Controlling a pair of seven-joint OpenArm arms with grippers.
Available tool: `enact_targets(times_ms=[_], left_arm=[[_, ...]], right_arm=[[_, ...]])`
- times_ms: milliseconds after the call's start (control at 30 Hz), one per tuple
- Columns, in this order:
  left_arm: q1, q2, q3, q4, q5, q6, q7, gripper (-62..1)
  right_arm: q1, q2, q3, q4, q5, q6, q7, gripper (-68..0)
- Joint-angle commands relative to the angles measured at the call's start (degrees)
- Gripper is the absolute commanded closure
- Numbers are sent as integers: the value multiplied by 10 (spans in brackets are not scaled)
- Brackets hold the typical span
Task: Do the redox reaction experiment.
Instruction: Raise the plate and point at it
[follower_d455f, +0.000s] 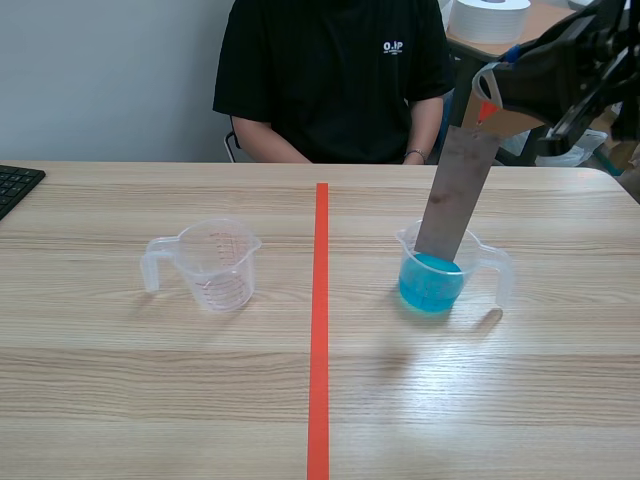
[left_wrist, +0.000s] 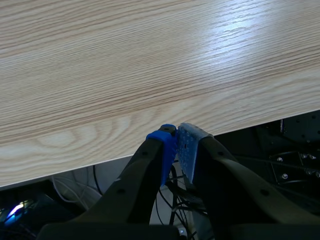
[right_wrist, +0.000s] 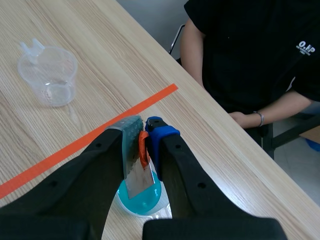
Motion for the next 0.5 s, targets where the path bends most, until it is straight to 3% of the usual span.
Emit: enact_targets(times_ms=[0,467], left_arm=[[5,-3,0,3,-4,-3,-8,-49],[5,-3,0,3,-3,-3,-7,-49]], right_arm=[[8,8,14,13,16,3,-2,-17],[8,8,64,58,71,3,-34,-17]])
